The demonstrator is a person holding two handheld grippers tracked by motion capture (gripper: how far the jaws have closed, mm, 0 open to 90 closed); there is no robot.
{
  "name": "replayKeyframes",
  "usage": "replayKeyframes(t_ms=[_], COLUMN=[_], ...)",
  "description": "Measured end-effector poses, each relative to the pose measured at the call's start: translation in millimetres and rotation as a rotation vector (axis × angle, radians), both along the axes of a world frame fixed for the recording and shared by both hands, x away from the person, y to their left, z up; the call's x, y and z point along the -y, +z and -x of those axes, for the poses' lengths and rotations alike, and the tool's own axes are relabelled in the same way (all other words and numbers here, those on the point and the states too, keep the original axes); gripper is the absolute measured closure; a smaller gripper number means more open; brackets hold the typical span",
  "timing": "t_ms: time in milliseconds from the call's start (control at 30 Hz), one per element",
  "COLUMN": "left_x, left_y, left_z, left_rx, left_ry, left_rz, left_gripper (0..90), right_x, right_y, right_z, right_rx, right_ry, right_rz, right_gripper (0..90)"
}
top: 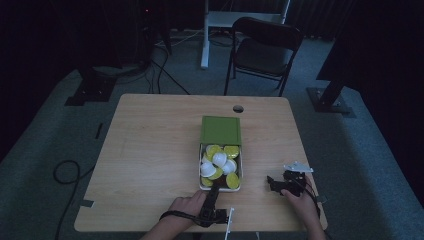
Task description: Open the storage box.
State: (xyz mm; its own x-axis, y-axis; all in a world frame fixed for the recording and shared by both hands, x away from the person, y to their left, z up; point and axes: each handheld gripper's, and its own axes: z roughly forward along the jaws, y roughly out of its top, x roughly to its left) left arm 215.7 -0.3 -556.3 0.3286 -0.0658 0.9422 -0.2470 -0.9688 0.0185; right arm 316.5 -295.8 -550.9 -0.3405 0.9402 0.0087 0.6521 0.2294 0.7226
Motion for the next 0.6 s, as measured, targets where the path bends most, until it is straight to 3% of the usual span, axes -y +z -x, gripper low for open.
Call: replayKeyframes(t_ms=[600], left_x=[-0.7], left_y=[-0.2], left_z=[6.3], left_rx=[0.005], left_ry=[-0.004], left_rz=[-0.008], left_gripper=[71.4], right_x=[0.0], right_y=[0.0], right_z=[0.0], right_rx=[0.0], right_ry=[0.0], right_rz=[0.0], right_gripper=[10.9])
